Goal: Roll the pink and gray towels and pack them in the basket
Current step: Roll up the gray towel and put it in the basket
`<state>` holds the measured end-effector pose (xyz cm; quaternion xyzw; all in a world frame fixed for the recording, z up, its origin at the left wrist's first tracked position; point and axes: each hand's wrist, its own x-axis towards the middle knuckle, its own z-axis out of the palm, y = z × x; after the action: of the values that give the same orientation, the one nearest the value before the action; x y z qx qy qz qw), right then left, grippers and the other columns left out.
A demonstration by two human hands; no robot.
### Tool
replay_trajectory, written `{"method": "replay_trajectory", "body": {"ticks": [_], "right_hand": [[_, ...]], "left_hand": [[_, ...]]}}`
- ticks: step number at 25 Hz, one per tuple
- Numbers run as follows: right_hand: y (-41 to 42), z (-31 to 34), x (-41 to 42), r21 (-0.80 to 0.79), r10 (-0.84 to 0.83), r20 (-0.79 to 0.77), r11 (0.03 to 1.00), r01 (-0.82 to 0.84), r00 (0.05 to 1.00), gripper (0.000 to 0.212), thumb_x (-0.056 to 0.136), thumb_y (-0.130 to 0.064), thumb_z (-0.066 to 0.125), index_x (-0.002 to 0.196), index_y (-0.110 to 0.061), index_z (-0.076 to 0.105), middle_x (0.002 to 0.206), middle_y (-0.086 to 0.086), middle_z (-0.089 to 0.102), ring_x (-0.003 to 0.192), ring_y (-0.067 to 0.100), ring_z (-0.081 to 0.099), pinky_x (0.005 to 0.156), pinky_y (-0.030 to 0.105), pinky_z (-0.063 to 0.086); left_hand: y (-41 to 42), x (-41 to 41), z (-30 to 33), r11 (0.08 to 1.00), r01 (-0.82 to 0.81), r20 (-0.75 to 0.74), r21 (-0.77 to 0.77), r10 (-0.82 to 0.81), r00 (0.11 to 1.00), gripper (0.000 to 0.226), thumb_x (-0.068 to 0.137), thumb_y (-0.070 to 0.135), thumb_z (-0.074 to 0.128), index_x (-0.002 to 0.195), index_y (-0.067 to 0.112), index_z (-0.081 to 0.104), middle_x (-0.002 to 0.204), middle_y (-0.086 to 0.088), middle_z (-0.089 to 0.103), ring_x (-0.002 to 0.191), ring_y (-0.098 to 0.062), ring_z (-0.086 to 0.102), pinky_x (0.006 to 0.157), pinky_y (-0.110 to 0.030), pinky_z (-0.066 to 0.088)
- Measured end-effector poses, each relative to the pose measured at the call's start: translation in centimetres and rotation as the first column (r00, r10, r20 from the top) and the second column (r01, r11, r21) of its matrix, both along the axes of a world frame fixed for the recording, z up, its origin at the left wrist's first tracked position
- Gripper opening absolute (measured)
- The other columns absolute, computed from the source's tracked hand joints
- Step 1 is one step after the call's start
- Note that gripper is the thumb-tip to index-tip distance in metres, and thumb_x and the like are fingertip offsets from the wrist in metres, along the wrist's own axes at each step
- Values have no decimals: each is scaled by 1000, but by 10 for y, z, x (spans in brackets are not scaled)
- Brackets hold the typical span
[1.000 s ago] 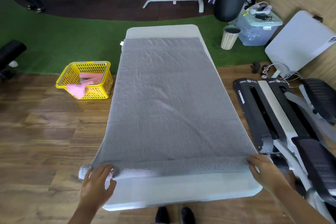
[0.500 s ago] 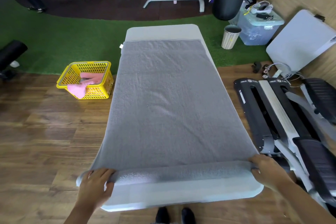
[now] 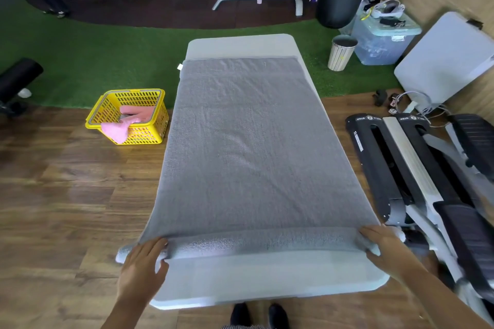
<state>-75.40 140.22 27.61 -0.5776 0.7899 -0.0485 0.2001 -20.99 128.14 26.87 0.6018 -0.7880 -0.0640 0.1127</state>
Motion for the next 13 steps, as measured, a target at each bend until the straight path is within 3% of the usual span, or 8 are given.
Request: {"method": "replay_trajectory", "body": {"ticks": [1, 3, 5, 9, 11, 13], "right_hand": [[-1, 2, 0, 12, 12, -3, 1000, -12, 1000, 46, 67, 2, 72, 112, -9, 66, 109, 4, 65, 105, 29, 58, 96, 31, 38], [-3, 7, 2, 17, 12, 5, 1000, -12, 1000, 43, 67, 2, 70, 107, -14, 68, 100, 4, 69, 95, 29, 63, 87, 34, 47], [-2, 16, 4, 59, -23, -18, 998, 24, 1000, 37, 73, -5, 65, 106, -20, 68, 99, 1, 69, 93, 25, 64, 83, 30, 47], [0, 22, 0, 298, -66, -39, 952, 74, 997, 38, 76, -19, 51, 108, -35, 64, 100, -7, 69, 94, 17, 62, 79, 29, 51], [-4, 22, -1, 306, -64, 19, 950, 56, 998, 39, 77, -16, 51, 110, -32, 64, 102, -6, 68, 98, 17, 61, 80, 27, 49], [-4, 21, 0, 216, -5, 27, 976, -1, 1000, 36, 77, -13, 55, 110, -26, 62, 105, -6, 61, 101, 16, 56, 81, 24, 44]], "left_hand": [[-1, -2, 1, 1000, -22, -22, 14, 22, 1000, 37, 62, 12, 78, 98, 11, 71, 96, -1, 69, 90, -24, 64, 73, -49, 56], [-3, -6, 1, 998, -40, -64, 51, 43, 997, 46, 55, 0, 83, 97, 9, 70, 94, -2, 70, 89, -27, 65, 73, -50, 56], [-6, -7, -2, 1000, -30, -69, 0, 30, 997, 35, 65, 13, 70, 99, 9, 70, 93, 0, 68, 91, -19, 57, 76, -50, 54], [-7, -10, -13, 998, 60, 37, -15, -60, 998, 46, 68, 35, 42, 101, 12, 66, 90, 4, 65, 88, -18, 54, 95, -48, 44], [-6, -11, -9, 999, 53, 74, 7, -53, 996, 46, 67, 36, 41, 96, 14, 69, 85, 5, 67, 82, -21, 62, 91, -45, 45], [-7, -6, -6, 1000, 31, 76, 2, -31, 997, 44, 67, 35, 40, 87, 13, 73, 77, 4, 68, 70, -23, 66, 81, -42, 48]]}}
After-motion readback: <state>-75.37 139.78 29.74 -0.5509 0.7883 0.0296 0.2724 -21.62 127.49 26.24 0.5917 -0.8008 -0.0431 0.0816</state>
